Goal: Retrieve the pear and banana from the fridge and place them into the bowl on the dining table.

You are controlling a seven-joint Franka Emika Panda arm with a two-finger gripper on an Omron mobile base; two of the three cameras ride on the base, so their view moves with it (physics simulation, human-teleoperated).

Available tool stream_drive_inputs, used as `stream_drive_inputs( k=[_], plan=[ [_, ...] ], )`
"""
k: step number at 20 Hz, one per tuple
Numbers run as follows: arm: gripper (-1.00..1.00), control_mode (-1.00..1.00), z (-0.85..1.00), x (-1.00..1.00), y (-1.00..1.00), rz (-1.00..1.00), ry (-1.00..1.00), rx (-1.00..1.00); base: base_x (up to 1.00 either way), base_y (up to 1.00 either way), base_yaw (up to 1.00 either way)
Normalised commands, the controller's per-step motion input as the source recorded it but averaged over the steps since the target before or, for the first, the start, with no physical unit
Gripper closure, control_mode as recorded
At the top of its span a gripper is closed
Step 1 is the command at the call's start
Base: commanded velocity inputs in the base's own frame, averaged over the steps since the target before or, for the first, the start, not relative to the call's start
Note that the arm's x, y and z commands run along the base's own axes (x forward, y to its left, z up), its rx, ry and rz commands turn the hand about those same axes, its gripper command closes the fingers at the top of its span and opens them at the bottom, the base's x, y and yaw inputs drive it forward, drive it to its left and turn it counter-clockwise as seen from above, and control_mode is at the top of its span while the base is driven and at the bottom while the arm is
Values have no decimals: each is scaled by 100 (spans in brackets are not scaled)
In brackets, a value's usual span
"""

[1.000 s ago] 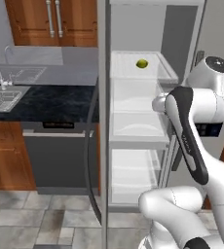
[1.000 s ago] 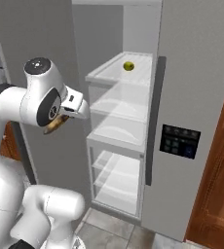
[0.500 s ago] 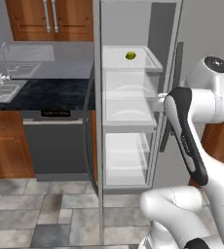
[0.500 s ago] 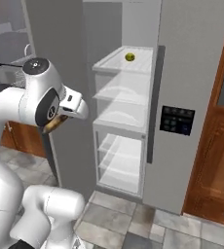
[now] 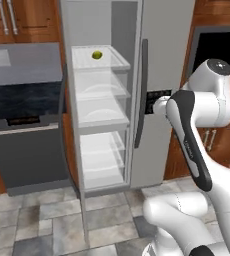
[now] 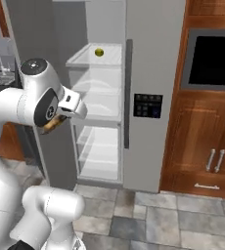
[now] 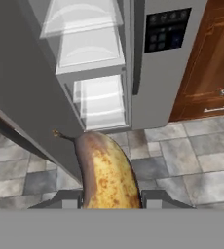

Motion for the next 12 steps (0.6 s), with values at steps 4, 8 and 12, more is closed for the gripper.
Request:
stream_drive_inputs(
  k=[4, 8, 12],
  plan=[
    [100, 100, 0, 0, 0, 0, 0, 0, -39, 0, -42],
    [100, 100, 0, 0, 0, 0, 0, 0, -36, -2, -44],
    [100, 100, 0, 0, 0, 0, 0, 0, -36, -7, -44]
  ],
)
